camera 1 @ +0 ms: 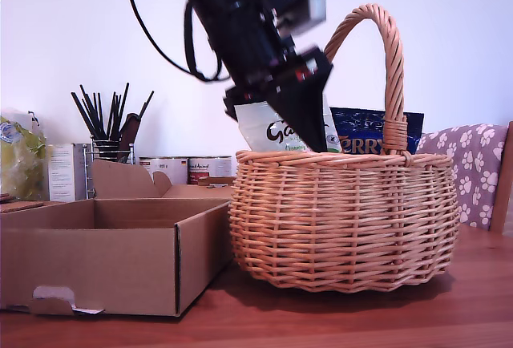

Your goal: Move the bags of Easter eggs from the cardboard box on the left into the woven basket on the right side.

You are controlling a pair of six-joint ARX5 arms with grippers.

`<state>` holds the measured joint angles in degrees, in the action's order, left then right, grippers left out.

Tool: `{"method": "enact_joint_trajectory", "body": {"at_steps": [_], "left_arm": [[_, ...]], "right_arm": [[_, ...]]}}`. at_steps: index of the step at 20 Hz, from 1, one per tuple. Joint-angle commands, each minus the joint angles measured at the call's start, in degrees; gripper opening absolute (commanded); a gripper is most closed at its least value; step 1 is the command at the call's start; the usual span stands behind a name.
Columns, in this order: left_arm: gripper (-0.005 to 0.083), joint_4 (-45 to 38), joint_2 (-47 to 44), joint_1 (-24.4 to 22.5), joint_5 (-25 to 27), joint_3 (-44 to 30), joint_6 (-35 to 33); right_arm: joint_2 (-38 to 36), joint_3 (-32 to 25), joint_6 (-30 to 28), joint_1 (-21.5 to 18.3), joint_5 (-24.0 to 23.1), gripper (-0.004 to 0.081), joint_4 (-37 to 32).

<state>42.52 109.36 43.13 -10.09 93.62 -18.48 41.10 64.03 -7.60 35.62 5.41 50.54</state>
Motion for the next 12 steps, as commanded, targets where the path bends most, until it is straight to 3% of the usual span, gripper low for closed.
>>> {"method": "enact_joint_trajectory", "body": {"at_steps": [1,3,4,5,7,8,12], "left_arm": [[0.0709,0.9,-4.2,0.1,0.1,-0.5,0.7],[0.0631,2.6,-6.6,-0.2,0.1,-0.5,2.3],[0.0543,3.9,-7.7,-0.4,0.0,-0.5,2.9],[0.0415,5.3,-8.7,-0.8,0.0,-0.5,3.7],[0.0054,8.6,-10.2,-1.9,-0.7,-0.5,4.2],[-0.0021,9.4,-10.8,-2.7,-1.7,-0.5,5.0],[-0.0024,7.6,-14.1,-6.4,-2.3,-2.1,8.4]], "right_arm": [[-0.1,0.2,-0.2,-0.1,0.0,-0.0013,-0.2],[-0.1,0.2,-0.2,-0.1,0.1,-0.0013,0.0],[-0.1,0.2,-0.2,-0.1,0.1,-0.0013,-0.1],[-0.1,0.2,-0.2,-0.1,0.0,-0.0013,-0.2],[0.5,0.2,-0.2,-0.2,0.0,-0.0013,-0.3],[1.2,0.1,-0.2,-0.3,0.0,-0.0013,-0.7],[3.3,-1.1,0.1,-3.8,0.0,-0.0013,-6.5]]}}
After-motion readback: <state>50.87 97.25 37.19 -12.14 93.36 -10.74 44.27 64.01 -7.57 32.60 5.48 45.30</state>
